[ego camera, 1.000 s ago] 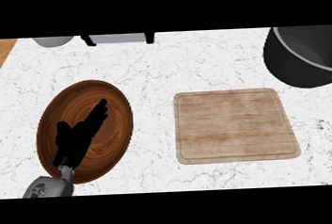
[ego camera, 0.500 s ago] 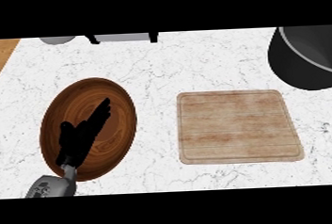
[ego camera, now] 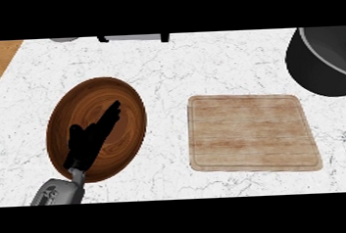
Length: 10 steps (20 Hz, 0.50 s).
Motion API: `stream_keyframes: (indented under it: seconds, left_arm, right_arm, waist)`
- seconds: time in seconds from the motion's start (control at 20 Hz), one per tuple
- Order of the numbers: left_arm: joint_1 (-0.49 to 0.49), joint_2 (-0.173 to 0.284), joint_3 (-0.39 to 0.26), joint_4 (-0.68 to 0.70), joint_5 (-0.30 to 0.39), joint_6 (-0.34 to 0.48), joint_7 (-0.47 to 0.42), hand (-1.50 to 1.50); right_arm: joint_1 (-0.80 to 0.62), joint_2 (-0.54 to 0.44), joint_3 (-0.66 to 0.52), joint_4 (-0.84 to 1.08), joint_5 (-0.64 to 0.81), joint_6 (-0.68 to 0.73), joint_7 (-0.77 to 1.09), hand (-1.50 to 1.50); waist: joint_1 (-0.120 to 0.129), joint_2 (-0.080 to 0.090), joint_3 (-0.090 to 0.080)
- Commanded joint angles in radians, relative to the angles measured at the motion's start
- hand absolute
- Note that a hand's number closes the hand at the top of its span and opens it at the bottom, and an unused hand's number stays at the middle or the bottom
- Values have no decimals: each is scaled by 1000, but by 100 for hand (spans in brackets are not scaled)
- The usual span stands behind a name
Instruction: Pick the croissant from the cutting board and place it in the pot
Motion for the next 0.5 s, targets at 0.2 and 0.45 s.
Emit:
stream_keyframes:
  seconds: [0.2,0.45]
  left_arm:
    - [-45,-9,7,39,0,-17,14,0]
    - [-4,-33,-23,16,-32,11,-3,0]
  right_arm:
    - [-158,42,143,244,206,74,129,150]
    - [-226,111,102,379,161,249,312,150]
  waist:
    - [23,14,-1]
    - [35,14,-1]
